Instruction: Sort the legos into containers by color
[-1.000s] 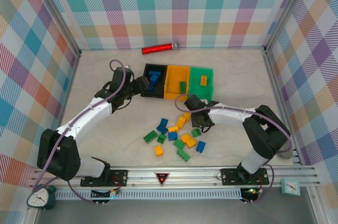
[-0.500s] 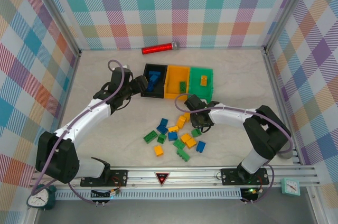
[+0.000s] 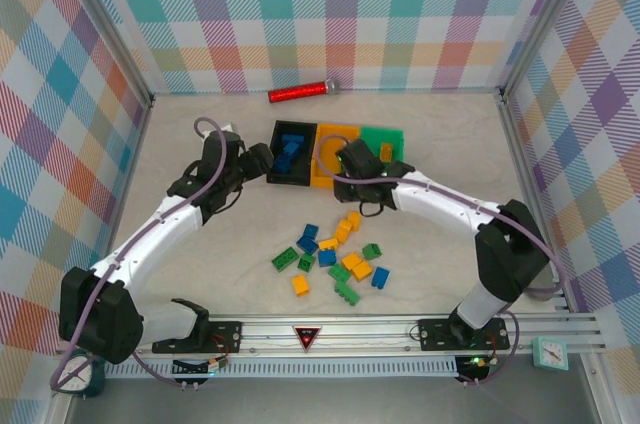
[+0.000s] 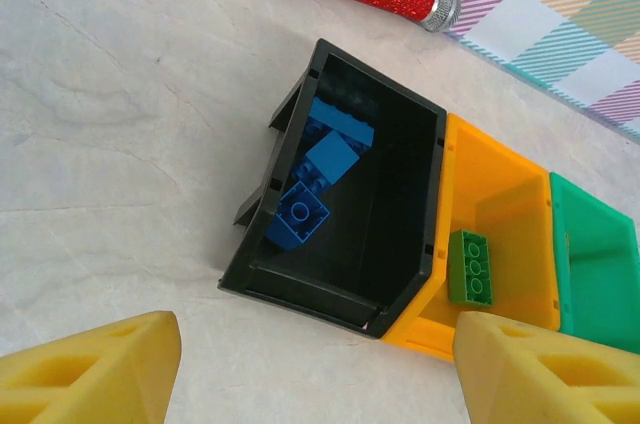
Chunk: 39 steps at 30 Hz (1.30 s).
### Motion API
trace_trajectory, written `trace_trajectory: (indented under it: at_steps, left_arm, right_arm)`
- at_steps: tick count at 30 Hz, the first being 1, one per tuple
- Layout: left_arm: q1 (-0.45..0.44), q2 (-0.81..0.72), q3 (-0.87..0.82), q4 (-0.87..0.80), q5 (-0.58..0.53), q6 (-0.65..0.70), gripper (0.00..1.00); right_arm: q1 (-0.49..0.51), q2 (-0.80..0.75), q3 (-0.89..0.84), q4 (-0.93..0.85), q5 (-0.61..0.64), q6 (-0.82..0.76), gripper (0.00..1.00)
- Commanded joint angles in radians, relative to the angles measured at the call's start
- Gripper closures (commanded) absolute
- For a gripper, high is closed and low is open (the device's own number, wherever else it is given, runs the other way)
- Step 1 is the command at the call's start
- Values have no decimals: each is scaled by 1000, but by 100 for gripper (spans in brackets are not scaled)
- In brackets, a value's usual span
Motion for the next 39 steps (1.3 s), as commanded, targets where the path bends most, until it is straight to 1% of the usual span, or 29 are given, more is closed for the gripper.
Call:
trace_trajectory:
  at_steps: [1, 6, 8, 10, 12, 13, 14, 15, 16, 18, 20, 21, 25, 29, 33, 39]
  left_arm:
    - [12, -56, 15, -86, -18, 1, 28]
    - [12, -124, 10, -138, -60, 12, 28]
    - [12, -126, 24, -164, -56, 13, 28]
    - [12, -125, 39, -181, -32, 18, 27]
    - [12, -125, 53, -203, -5, 26, 27]
    - [12, -126, 57, -216, 2, 30, 27]
    - [12, -129, 62, -229, 2, 36, 27]
    - [12, -136, 64, -243, -3, 42, 27]
    - [12, -139, 66, -252, -13, 46, 27]
    - [12, -152, 67, -267, -37, 54, 27]
    - [12, -157, 69, -275, -50, 62, 26]
    - [12, -156, 72, -278, -51, 66, 22]
    - [12, -116, 81, -266, -13, 86, 20]
    - [12, -32, 125, -308, 101, 123, 20]
    - [12, -2, 79, -295, 217, 132, 20]
    - [12, 16, 64, -284, 318, 149, 19]
  right_arm:
    - [9, 105, 147, 14, -59, -76, 75]
    - [7, 278, 423, -12, -50, -138, 74]
    - [7, 359, 540, -29, -42, -160, 72]
    - [1, 447, 690, -88, -39, -185, 70]
    - [0, 534, 852, -168, -27, -214, 62]
    - [0, 563, 906, -195, -18, -226, 59]
    - [0, 592, 964, -225, -8, -235, 53]
    - [0, 612, 1003, -251, -4, -241, 45]
    - [0, 617, 1018, -262, -11, -243, 40]
    - [0, 591, 975, -242, -47, -240, 36]
    - [0, 532, 875, -181, -113, -243, 33]
    - [1, 496, 814, -145, -138, -243, 33]
    - [4, 349, 589, -43, -154, -249, 32]
    - [4, 193, 357, 50, -135, -266, 32]
    - [2, 73, 172, 101, -106, -290, 32]
    - [-6, -90, -91, 216, -14, -321, 30]
